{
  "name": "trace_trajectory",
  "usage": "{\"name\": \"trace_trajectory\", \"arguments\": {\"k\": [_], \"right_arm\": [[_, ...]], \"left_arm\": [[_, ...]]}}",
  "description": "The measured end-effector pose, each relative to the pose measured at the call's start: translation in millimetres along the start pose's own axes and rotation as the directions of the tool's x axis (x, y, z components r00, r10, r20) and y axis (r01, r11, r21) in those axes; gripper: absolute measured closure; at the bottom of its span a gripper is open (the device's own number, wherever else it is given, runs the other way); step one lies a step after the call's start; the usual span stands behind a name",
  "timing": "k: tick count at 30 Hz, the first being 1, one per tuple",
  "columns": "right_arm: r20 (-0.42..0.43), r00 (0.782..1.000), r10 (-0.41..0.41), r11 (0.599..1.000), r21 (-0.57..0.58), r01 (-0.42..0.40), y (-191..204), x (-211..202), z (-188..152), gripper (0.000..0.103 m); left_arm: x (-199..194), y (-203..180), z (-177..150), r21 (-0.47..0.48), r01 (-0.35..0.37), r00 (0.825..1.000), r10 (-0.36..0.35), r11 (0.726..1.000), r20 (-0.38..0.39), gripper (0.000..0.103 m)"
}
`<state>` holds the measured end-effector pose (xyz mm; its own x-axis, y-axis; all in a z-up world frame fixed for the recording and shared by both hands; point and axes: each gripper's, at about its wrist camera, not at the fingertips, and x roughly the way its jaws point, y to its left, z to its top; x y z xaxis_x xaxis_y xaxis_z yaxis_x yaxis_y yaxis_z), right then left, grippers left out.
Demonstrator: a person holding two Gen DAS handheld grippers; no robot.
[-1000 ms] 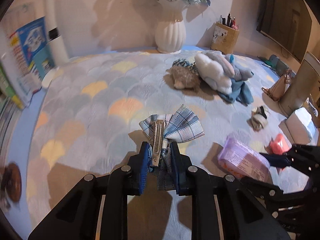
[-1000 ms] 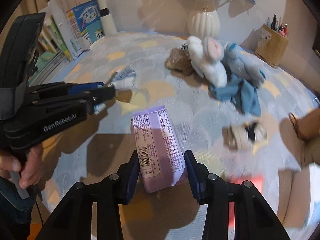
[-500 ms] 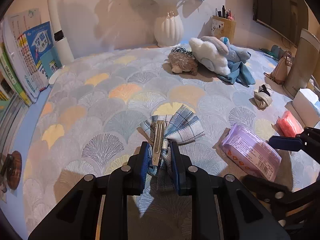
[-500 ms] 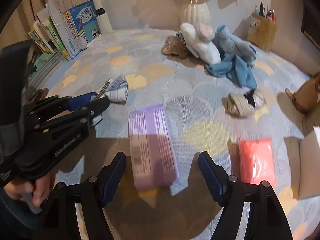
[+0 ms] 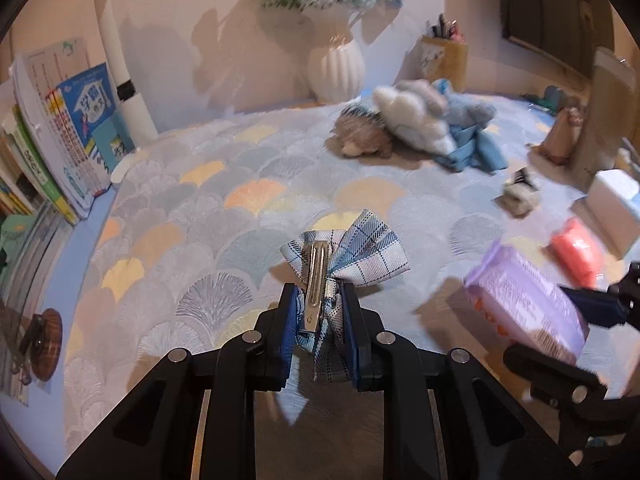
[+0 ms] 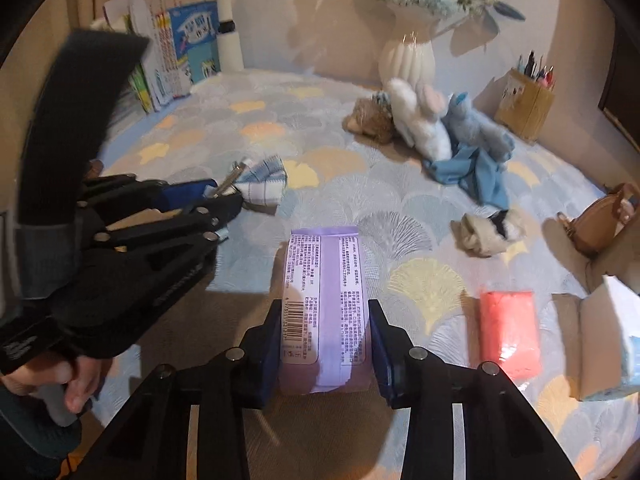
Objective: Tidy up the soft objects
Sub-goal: 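Carry the plaid bow with the left gripper while the right gripper carries the lilac packet to the bowl, then open the left gripper over the bowl while the right gripper releases the lilac packet into it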
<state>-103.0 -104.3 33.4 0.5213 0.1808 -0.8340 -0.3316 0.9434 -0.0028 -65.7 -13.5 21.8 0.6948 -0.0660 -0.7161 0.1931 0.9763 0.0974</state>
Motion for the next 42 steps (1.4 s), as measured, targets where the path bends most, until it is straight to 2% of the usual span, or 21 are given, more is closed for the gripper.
{"name": "trace_trajectory", "arguments": {"k": [3, 9, 11, 15, 18, 22, 26, 29, 30, 32, 35, 37, 40, 42], "right_arm": [[0.053, 0.998, -0.017, 1.0, 0.0, 0.017, -6.4, -26.2, 1.5, 0.065], [0.156, 0.987, -0.027, 0.996, 0.088, 0.013, -39.2, -76.2, 2.9, 0.065], [0.183, 0.982, -0.047, 0.993, 0.115, 0.026, -52.4, -89.6, 1.1, 0.065], [0.217, 0.966, -0.141, 0.981, 0.159, 0.107, -82.2, -114.6, -5.9, 0.065], [0.225, 0.959, -0.172, 0.966, 0.229, 0.12, -114.4, -129.2, -15.8, 0.065], [0.201, 0.949, -0.242, 0.927, 0.336, 0.166, -163.3, -141.9, -34.4, 0.065], [0.188, 0.93, -0.315, 0.869, 0.452, 0.203, -217.4, -162.7, -57.5, 0.065], [0.17, 0.906, -0.387, 0.81, 0.532, 0.245, -257.7, -179.6, -71.2, 0.065], [0.161, 0.898, -0.41, 0.791, 0.553, 0.262, -268.7, -183.9, -74.9, 0.065], [0.141, 0.878, -0.458, 0.751, 0.59, 0.297, -294.2, -190.0, -80.4, 0.065], [0.088, 0.837, -0.541, 0.683, 0.626, 0.376, -328.0, -191.7, -82.2, 0.065], [0.055, 0.818, -0.572, 0.651, 0.638, 0.412, -347.2, -190.2, -83.4, 0.065], [0.038, 0.82, -0.57, 0.627, 0.665, 0.406, -374.7, -186.0, -81.5, 0.065], [0.023, 0.822, -0.57, 0.611, 0.68, 0.405, -388.3, -184.0, -81.9, 0.065]], "left_arm": [[-27.0, -14.4, 12.1, 0.026, 0.021, 0.998, -0.022, 0.999, 0.059, 0.084], [-77.2, -65.0, 43.3, 0.154, 0.02, 0.983, -0.048, 0.988, 0.18, 0.084], [-85.3, -84.5, 52.0, 0.182, 0.029, 0.98, -0.064, 0.983, 0.188, 0.084], [-96.9, -121.3, 65.2, 0.237, 0.065, 0.972, -0.115, 0.969, 0.204, 0.084], [-104.9, -158.5, 72.9, 0.303, 0.079, 0.963, -0.151, 0.95, 0.221, 0.084], [-111.6, -208.4, 81.2, 0.386, 0.124, 0.952, -0.219, 0.914, 0.214, 0.084], [-115.0, -258.3, 86.9, 0.465, 0.209, 0.933, -0.319, 0.86, 0.169, 0.084], [-110.9, -293.5, 98.1, 0.494, 0.349, 0.895, -0.44, 0.796, 0.077, 0.084], [-109.1, -304.5, 101.3, 0.502, 0.36, 0.888, -0.454, 0.786, 0.074, 0.084], [-103.9, -329.3, 108.3, 0.528, 0.348, 0.89, -0.45, 0.775, 0.074, 0.084], [-97.3, -363.3, 117.9, 0.546, 0.331, 0.894, -0.441, 0.769, 0.078, 0.084], [-91.8, -386.0, 123.1, 0.564, 0.289, 0.907, -0.409, 0.773, 0.095, 0.084], [-78.0, -407.1, 132.0, 0.556, 0.26, 0.933, -0.354, 0.79, 0.065, 0.085], [-67.9, -415.4, 137.1, 0.541, 0.258, 0.94, -0.338, 0.8, 0.052, 0.084]]}}
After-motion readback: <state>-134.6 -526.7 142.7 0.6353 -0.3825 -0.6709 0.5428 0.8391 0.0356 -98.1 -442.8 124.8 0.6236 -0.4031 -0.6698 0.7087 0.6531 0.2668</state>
